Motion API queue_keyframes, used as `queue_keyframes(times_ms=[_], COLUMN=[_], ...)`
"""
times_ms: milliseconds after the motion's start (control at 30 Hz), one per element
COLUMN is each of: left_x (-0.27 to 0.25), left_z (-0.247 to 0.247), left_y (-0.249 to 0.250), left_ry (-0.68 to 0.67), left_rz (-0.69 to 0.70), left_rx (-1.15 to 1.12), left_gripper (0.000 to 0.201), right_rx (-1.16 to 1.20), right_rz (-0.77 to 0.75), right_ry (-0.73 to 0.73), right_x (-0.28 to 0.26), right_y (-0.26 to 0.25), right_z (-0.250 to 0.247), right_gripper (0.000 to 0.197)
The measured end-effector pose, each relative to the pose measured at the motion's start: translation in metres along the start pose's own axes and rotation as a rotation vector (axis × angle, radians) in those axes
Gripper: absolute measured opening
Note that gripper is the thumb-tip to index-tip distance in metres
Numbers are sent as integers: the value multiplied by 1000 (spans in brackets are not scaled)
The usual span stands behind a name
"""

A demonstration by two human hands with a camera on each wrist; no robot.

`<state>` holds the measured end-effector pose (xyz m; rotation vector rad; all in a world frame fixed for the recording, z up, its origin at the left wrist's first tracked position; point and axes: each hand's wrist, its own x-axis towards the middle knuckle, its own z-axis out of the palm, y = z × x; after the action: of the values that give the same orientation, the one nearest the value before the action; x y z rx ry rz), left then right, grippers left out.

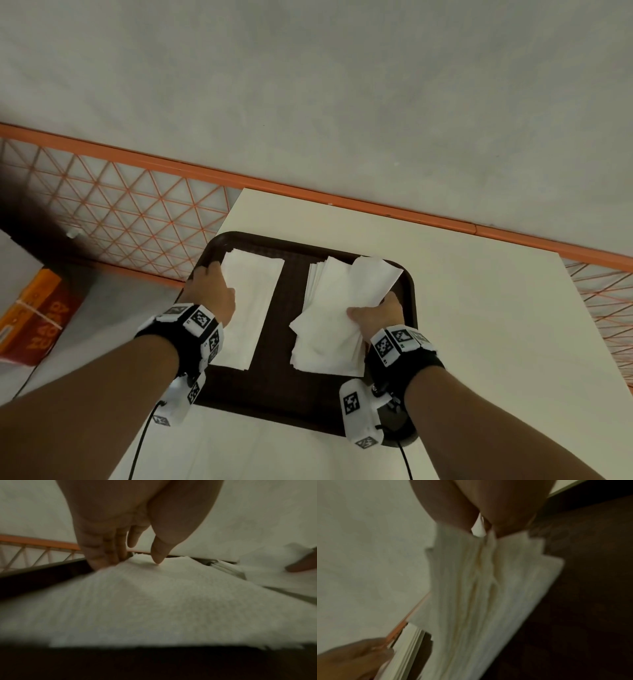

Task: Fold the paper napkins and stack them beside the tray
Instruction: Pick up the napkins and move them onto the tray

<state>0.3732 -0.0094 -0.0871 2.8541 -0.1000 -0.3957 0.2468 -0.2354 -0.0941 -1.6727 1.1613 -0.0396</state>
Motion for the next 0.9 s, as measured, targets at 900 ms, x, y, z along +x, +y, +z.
queue_keyframes(times_ms=[900], left_x=[-86], left_z=[38], left_y=[67], left_ry=[-228], left_rz=[393], left_rx=[67], left_gripper=[39], right_rx=[-814], right_rz=[-103], right_ry=[-51], right_x=[-3], right_y=[-3], right_z=[-7], right_gripper=[47])
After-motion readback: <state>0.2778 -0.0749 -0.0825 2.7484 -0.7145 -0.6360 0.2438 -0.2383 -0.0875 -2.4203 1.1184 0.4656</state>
